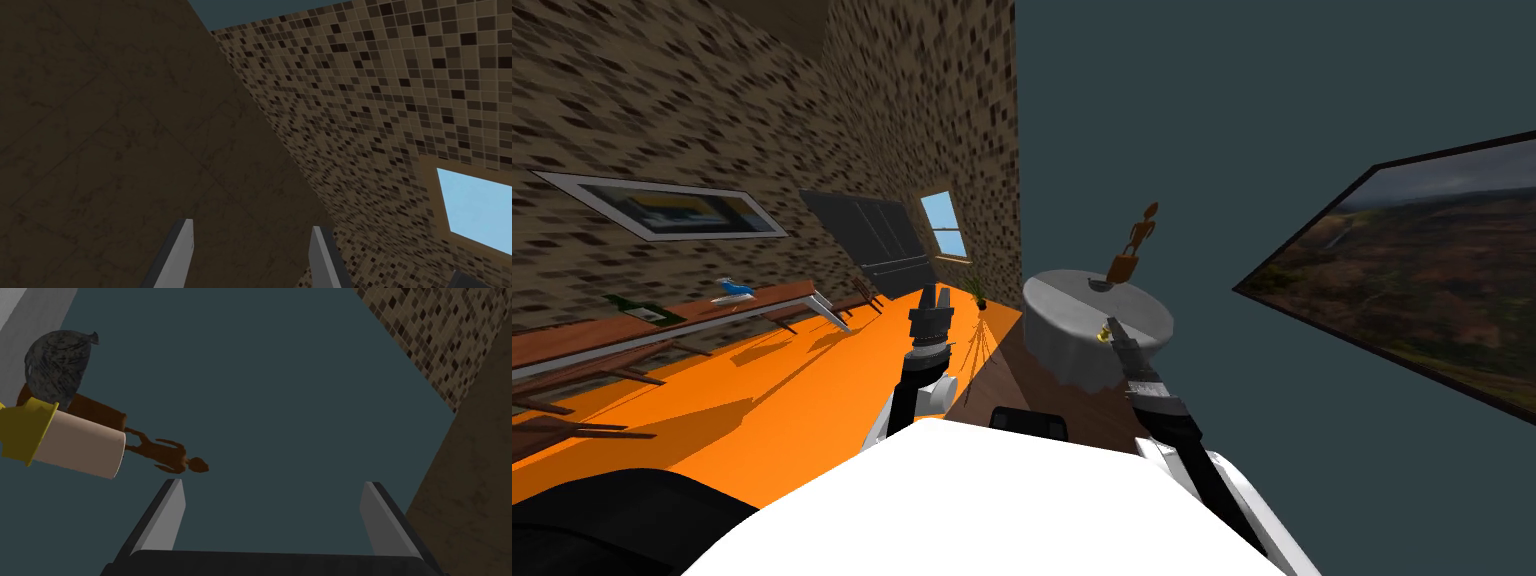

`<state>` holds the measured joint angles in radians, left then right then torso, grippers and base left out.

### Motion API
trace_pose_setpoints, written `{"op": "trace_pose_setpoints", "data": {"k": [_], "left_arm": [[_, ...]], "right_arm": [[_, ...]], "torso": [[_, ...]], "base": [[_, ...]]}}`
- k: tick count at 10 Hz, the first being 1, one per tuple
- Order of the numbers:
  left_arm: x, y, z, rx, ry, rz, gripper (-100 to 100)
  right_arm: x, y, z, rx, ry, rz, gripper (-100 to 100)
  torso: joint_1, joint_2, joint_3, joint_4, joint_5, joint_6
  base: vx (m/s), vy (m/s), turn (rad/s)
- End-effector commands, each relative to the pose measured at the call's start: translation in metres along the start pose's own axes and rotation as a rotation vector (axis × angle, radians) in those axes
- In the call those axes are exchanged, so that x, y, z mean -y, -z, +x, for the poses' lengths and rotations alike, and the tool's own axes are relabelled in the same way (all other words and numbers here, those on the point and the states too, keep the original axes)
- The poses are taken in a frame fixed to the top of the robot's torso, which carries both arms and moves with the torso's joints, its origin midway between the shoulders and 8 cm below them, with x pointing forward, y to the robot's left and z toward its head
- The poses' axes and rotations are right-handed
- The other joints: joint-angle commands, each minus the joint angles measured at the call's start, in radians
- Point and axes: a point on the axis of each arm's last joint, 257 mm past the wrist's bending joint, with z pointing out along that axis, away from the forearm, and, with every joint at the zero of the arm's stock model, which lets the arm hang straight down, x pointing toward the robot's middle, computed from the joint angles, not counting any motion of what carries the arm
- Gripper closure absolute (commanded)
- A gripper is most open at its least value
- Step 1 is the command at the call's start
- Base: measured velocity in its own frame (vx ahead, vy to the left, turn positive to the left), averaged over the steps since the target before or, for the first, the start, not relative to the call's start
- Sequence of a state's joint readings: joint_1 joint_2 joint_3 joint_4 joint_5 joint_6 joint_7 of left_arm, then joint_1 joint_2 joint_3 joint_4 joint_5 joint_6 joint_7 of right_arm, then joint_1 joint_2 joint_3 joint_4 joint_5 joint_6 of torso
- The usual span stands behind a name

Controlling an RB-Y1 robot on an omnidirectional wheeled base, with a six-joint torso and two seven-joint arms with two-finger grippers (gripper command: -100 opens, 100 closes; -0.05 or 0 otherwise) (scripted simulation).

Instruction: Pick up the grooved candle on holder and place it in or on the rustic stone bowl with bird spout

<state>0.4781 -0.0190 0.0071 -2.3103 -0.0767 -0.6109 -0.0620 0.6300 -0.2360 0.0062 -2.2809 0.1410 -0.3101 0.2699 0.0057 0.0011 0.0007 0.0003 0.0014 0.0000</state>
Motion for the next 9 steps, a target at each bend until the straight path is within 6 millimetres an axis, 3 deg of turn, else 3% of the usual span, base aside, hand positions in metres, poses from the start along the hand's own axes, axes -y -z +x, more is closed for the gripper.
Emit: {"op": "trace_pose_setpoints", "data": {"k": [1,9], "left_arm": [[0.000,0.000,0.000,0.000,0.000,0.000,0],[0.000,0.000,0.000,0.000,0.000,0.000,0]], "right_arm": [[0.020,0.009,0.006,-0.040,0.087,0.046,-100],[0.093,0.047,0.016,-0.217,0.527,0.178,-100]], "torso": [[0.000,0.000,0.000,0.000,0.000,0.000],[0.000,-0.005,-0.003,-0.001,0.000,0.000]], "base": [[-0.011,0.088,-0.095],[0.026,0.088,-0.106]]}}
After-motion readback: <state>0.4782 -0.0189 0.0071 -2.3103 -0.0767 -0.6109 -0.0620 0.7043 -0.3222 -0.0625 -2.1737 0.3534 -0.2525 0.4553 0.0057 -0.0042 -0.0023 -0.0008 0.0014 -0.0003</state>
